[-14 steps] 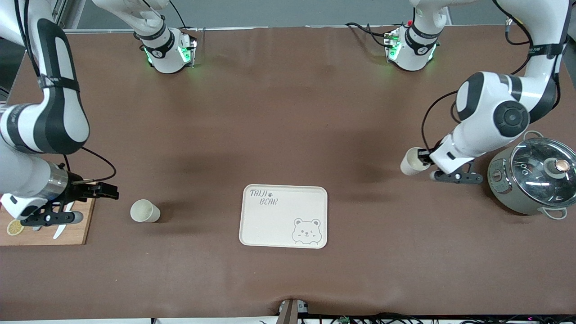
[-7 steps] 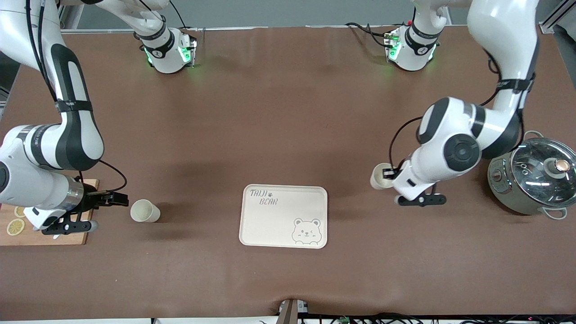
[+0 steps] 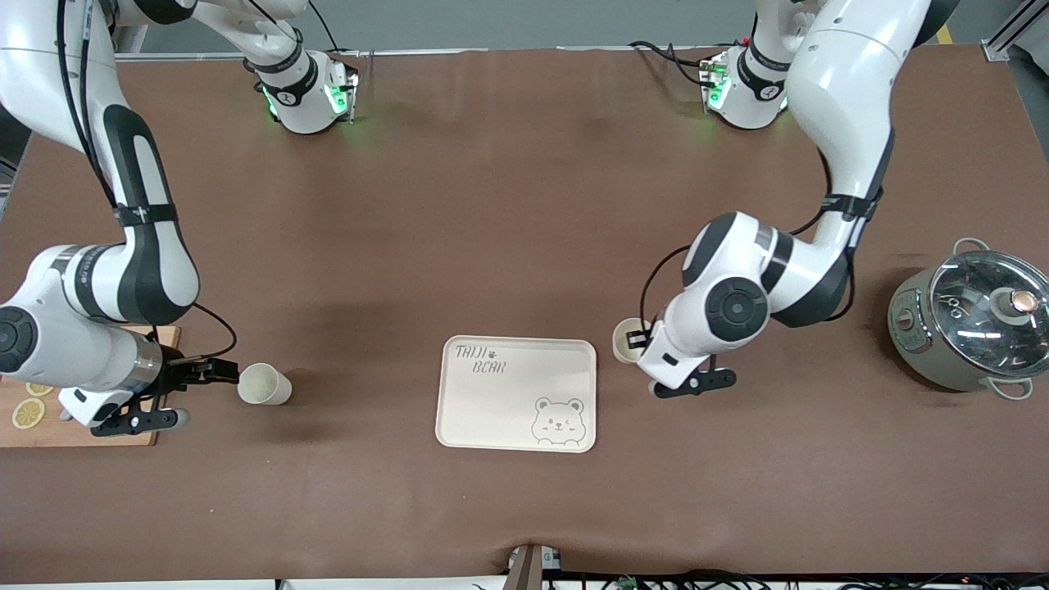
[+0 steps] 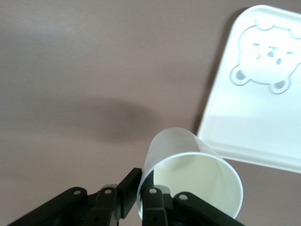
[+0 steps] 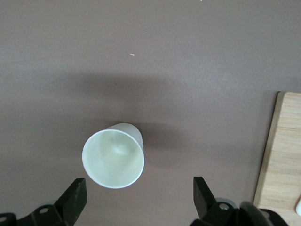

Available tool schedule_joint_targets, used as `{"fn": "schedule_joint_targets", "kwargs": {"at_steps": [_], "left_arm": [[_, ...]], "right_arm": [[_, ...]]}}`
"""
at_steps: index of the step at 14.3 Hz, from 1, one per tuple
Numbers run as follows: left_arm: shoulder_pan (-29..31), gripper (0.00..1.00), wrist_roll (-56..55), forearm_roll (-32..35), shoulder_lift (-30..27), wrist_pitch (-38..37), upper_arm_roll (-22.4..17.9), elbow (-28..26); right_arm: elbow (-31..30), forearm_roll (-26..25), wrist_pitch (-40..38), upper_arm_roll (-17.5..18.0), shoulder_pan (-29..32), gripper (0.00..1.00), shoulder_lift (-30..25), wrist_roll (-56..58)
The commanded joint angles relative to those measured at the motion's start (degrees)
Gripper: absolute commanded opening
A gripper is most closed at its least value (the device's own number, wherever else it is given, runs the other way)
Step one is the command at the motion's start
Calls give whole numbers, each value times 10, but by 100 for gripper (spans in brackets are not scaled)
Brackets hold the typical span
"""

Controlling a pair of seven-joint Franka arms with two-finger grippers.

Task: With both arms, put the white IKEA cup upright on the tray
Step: 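Carry the cup to the tray while the right gripper reaches the other cup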

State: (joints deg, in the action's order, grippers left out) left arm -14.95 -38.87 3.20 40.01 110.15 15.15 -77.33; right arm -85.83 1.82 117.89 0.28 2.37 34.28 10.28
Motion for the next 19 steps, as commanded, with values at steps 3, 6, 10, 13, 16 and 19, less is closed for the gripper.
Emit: {"fn": "schedule_joint_targets", "kwargs": {"at_steps": [3,6,10,13,16,19], "left_arm": [[-95,0,-68,8,42,59,-72,41],[-119,0,-95,8,58,88,-83,41],[-140,0,-125,8,74,120,-84,43],[-148,0,-134,8,84,142,-85,43],[-148,0,-132,8,90,156,-84,43],[-148,0,-130,8,96,168,-84,41]], "right_arm": [[3,0,15,5,7,100,18,13],[2,1,32,5,6,100,29,13],[2,1,41,5,4,100,40,13],[2,1,53,5,6,100,51,13],[2,0,64,5,6,100,57,14],[1,1,81,5,6,100,69,41]]}}
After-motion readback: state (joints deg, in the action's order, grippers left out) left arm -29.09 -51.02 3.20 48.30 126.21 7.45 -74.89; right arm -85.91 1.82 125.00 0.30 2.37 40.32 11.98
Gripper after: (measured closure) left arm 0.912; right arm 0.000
